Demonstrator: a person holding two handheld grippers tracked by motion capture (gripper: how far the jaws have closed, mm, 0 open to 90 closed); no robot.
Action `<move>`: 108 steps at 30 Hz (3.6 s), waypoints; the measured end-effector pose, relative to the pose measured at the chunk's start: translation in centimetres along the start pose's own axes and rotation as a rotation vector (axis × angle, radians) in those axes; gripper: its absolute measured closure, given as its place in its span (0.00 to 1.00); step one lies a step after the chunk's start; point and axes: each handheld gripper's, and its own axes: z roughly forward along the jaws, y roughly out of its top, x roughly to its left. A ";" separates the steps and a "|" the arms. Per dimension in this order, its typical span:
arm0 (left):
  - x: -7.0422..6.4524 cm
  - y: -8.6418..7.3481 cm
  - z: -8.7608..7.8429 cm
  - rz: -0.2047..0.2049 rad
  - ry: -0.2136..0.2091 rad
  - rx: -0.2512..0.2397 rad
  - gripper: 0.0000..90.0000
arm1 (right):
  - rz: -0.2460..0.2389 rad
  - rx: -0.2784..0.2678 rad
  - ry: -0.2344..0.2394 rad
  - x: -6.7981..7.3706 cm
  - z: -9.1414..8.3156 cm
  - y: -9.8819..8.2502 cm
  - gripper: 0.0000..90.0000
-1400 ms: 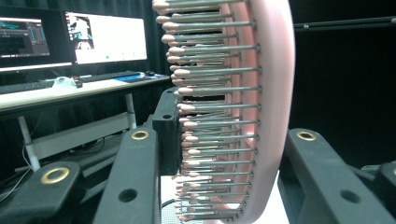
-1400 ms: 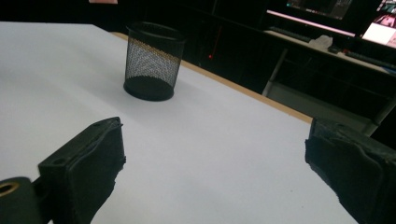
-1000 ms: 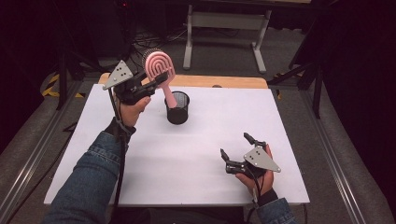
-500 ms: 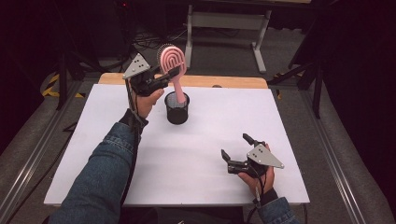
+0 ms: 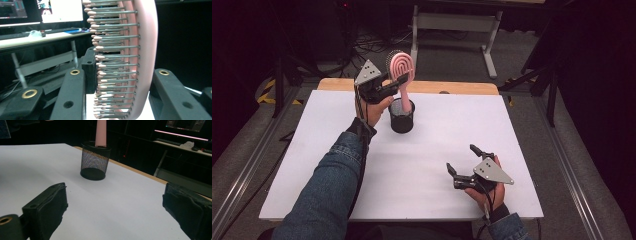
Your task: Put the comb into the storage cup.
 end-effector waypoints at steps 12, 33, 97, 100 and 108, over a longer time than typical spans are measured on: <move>0.9 -2.2 0.2 -0.035 0.014 0.046 0.69 | -0.006 0.007 0.010 0.1 0.0 -0.1 0.07; 0.3 -4.3 0.0 -0.077 -0.024 0.066 0.69 | -0.018 0.028 0.022 0.4 0.3 -0.2 0.07; 3.3 -7.3 1.6 -0.080 0.098 0.211 0.64 | -0.070 0.125 0.059 1.0 1.3 -0.8 0.06; 3.6 -7.6 1.4 -0.099 0.121 0.212 0.63 | -0.069 0.128 0.061 1.0 1.3 -0.8 0.06; 4.3 -8.1 1.1 -0.133 0.133 0.210 0.63 | -0.069 0.129 0.062 1.0 1.3 -0.8 0.06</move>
